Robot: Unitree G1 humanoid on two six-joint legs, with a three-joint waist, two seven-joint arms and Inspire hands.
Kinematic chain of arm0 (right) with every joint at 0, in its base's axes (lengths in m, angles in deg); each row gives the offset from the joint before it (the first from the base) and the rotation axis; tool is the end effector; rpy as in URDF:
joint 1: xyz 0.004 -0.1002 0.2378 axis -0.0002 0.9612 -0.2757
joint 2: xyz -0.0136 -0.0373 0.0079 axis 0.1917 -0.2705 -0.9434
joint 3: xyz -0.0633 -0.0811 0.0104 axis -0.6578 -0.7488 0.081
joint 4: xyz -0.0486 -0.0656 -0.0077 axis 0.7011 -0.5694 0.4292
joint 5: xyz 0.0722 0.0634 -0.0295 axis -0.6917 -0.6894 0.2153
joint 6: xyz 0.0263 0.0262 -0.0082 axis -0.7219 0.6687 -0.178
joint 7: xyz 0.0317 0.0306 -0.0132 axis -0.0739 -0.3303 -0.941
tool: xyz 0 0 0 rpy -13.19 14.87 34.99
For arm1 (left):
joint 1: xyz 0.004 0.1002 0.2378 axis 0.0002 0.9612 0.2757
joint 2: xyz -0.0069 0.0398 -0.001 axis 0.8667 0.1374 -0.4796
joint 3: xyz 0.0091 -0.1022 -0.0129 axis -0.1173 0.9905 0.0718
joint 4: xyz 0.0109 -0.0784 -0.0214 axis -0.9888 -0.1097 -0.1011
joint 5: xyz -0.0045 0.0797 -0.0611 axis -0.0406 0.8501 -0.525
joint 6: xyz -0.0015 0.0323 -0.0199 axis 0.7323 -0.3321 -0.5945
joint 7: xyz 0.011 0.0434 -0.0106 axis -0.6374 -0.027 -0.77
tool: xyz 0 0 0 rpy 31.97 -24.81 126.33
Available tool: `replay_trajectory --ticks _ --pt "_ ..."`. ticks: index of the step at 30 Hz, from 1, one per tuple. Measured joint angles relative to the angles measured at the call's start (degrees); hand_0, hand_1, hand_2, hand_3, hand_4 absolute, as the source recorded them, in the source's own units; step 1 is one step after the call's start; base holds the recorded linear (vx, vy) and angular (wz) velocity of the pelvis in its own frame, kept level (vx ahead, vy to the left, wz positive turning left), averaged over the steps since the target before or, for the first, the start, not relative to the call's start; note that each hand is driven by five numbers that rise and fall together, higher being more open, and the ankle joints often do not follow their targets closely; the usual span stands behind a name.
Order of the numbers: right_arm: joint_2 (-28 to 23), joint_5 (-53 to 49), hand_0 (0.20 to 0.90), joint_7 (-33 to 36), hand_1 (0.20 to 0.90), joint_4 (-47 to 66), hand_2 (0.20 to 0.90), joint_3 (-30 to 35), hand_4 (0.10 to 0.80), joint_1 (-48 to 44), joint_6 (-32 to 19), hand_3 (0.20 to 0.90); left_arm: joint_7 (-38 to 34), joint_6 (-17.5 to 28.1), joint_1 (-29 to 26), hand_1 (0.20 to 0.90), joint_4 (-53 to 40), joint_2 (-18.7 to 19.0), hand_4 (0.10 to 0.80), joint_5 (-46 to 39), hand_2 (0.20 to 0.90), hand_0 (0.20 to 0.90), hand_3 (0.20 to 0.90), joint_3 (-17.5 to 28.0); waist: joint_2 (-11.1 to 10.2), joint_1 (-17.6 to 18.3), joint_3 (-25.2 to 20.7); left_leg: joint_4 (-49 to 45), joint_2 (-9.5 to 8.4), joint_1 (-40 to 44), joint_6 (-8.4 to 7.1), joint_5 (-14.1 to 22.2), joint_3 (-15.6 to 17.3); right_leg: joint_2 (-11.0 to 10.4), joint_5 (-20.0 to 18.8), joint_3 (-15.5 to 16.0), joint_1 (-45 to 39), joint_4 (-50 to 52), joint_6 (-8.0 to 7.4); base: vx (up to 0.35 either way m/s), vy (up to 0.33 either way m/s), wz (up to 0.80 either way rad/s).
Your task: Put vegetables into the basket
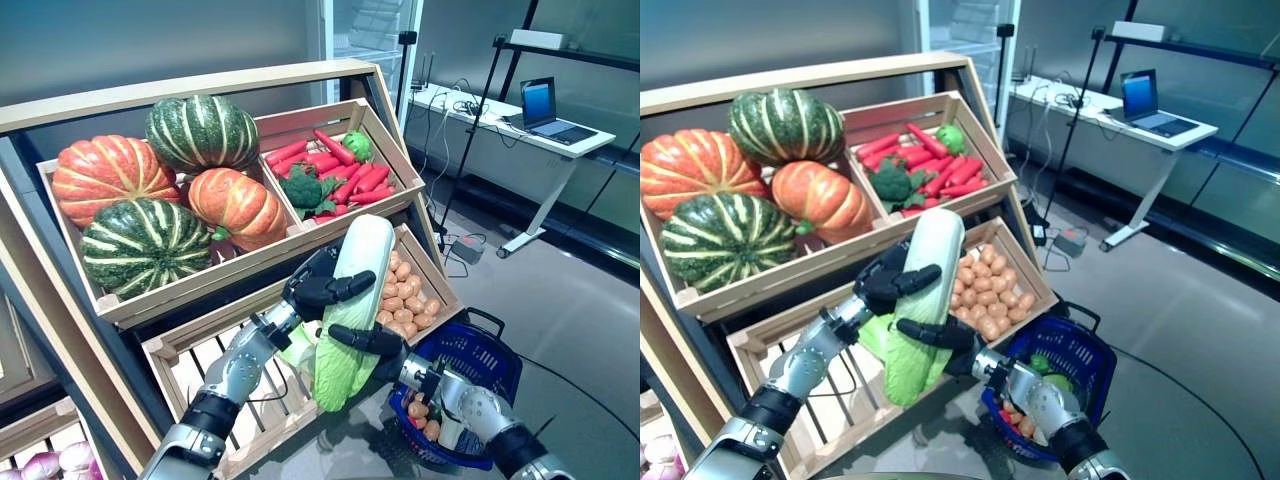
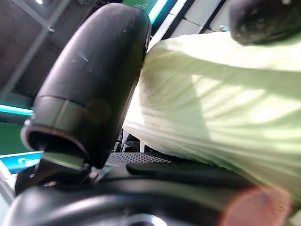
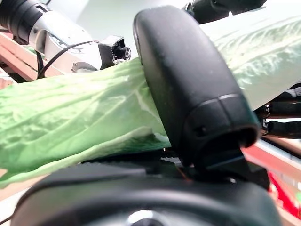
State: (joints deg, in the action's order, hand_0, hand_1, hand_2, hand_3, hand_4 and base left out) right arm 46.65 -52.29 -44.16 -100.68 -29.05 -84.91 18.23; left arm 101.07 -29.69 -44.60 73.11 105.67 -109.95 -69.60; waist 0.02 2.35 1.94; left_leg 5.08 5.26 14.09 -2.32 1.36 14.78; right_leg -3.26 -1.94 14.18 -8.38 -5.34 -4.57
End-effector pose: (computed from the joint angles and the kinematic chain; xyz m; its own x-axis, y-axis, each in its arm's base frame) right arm 0.1932 -0.1400 -0.0175 0.5757 0.8167 -0.0403 -0.3459 0.2879 0.8930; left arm 0.2460 0.1658 0.0316 0.6996 -0.6859 0.2002 0.6363 0.4705 -0.6114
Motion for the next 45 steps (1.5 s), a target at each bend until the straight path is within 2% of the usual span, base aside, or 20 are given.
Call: replay_trajectory --ticks 8,14,17,18,19,21,22,25,28,34,37,42,45 --pt "0.4 2.4 0.300 -1.9 0.300 -0.8 0.300 1.8 0.400 2.8 0.0 0.300 1.1 -1.0 1.0 0.900 1.7 -1.7 0.800 0.9 0.900 0.900 0.900 0.0 -0.4 0.2 1.5 0.0 0.12 -0.1 0.08 0.1 1.3 0.2 -0.2 -1.1 0.6 0.0 0.10 -0.001 -0.008 -0.07" --pt "0.5 2.9 0.300 -1.9 0.300 -1.3 0.300 2.6 0.400 3.9 0.0 0.300 1.3 -1.1 1.4 0.900 2.1 -2.1 0.800 2.1 0.900 0.900 0.900 0.4 -0.8 1.7 2.1 0.0 0.21 -0.1 0.11 0.1 1.6 0.3 -0.2 -1.3 0.7 0.0 0.10 0.000 0.000 0.00" --pt "0.7 4.4 0.300 -1.2 0.300 -3.6 0.300 8.7 0.400 5.1 -0.2 0.300 0.8 -0.4 1.5 0.900 2.1 -2.3 0.800 2.6 0.900 0.900 0.900 3.6 -0.5 1.7 2.6 0.0 0.16 0.0 0.14 0.2 1.8 0.3 -0.2 -1.4 0.7 0.0 0.07 0.000 0.000 0.00" --pt "0.7 4.2 0.300 -0.7 0.300 -4.6 0.300 11.9 0.400 5.6 -0.8 0.300 0.0 1.1 1.8 0.900 2.3 -2.2 0.800 2.8 0.900 0.900 0.900 5.3 -0.3 1.7 2.8 0.0 0.12 0.0 0.14 0.2 1.8 0.3 -0.3 -1.4 0.7 0.0 0.03 0.000 0.000 0.00" --pt "0.1 4.2 0.300 0.7 0.300 -7.0 0.300 18.0 0.400 6.0 -2.9 0.300 -2.4 4.9 3.0 0.900 2.4 -1.7 0.800 3.1 0.900 0.900 0.900 9.4 0.0 1.7 3.2 0.0 0.04 0.0 0.15 0.2 1.9 0.4 -0.3 -1.5 0.8 0.0 -0.02 -0.001 -0.009 -0.04" --pt "-1.8 3.9 0.300 2.0 0.300 -9.0 0.300 22.6 0.400 6.4 -4.6 0.300 -5.2 8.8 3.5 0.900 3.1 -0.9 0.800 4.3 0.900 0.900 0.900 12.9 0.3 1.6 3.5 0.0 -0.01 0.0 0.18 0.2 1.9 0.4 -0.3 -1.6 0.8 0.0 -0.02 -0.002 -0.004 -0.02" --pt "-3.3 3.9 0.300 2.7 0.300 -9.9 0.300 24.5 0.400 6.5 -5.3 0.300 -7.7 12.2 3.6 0.900 3.9 -0.1 0.800 5.8 0.900 0.900 0.900 14.6 0.3 1.6 3.7 0.0 -0.05 0.1 0.18 0.2 1.9 0.4 -0.4 -1.6 0.8 0.0 0.02 0.000 0.000 0.00" --pt "-6.2 3.9 0.300 3.0 0.300 -10.3 0.300 26.7 0.400 7.7 -6.2 0.300 -16.3 20.4 3.9 0.900 4.7 2.9 0.800 12.2 0.900 0.900 0.900 17.5 0.2 1.6 4.1 0.0 0.03 0.2 0.18 0.2 2.2 0.7 -0.5 -2.1 0.9 0.1 0.20 -0.011 -0.011 -0.08" --pt "-5.1 3.9 0.300 3.0 0.300 -10.3 0.300 25.9 0.400 8.2 -6.2 0.300 -20.7 24.5 3.9 0.900 4.4 3.1 0.800 16.6 0.900 0.900 0.900 17.9 0.2 1.6 4.1 0.0 0.13 0.4 0.18 0.2 2.5 0.7 -0.6 -2.4 0.9 0.1 0.28 -0.009 -0.007 -0.05" --pt "-3.2 3.9 0.300 3.1 0.300 -10.3 0.300 23.9 0.400 8.6 -6.3 0.300 -23.8 25.5 3.9 0.900 4.4 2.9 0.800 21.0 0.900 0.900 0.900 16.3 0.2 1.4 4.1 0.0 0.02 0.4 0.12 0.2 2.5 0.3 -0.7 -2.4 0.8 0.0 0.11 0.000 0.000 0.00" --pt "-3.0 4.0 0.300 5.7 0.300 -10.3 0.300 23.9 0.400 8.6 -7.0 0.300 -23.9 25.4 3.9 0.900 4.4 2.9 0.800 21.1 0.900 0.900 0.900 16.3 0.2 1.4 4.1 0.0 -0.05 0.4 0.12 0.2 2.5 0.2 -0.8 -2.4 0.8 0.0 0.06 0.010 -0.006 0.00" --pt "-3.3 4.7 0.300 15.2 0.300 -12.5 0.300 25.0 0.400 8.4 -11.7 0.300 -25.4 25.3 3.9 0.900 4.4 3.1 0.800 25.2 0.900 0.900 0.900 16.1 0.2 1.3 4.1 0.0 -0.08 0.4 0.12 0.2 2.5 0.3 -0.8 -2.4 0.8 0.0 0.04 0.008 -0.005 0.00" --pt "-3.9 7.8 0.300 22.9 0.300 -16.5 0.300 26.5 0.400 7.2 -14.3 0.300 -27.4 24.9 3.9 0.900 4.4 4.9 0.800 29.1 0.900 0.900 0.900 14.8 0.2 1.1 4.1 0.0 -0.08 0.4 0.13 0.2 2.5 0.2 -0.9 -2.4 0.8 0.0 0.02 0.052 -0.029 0.00"
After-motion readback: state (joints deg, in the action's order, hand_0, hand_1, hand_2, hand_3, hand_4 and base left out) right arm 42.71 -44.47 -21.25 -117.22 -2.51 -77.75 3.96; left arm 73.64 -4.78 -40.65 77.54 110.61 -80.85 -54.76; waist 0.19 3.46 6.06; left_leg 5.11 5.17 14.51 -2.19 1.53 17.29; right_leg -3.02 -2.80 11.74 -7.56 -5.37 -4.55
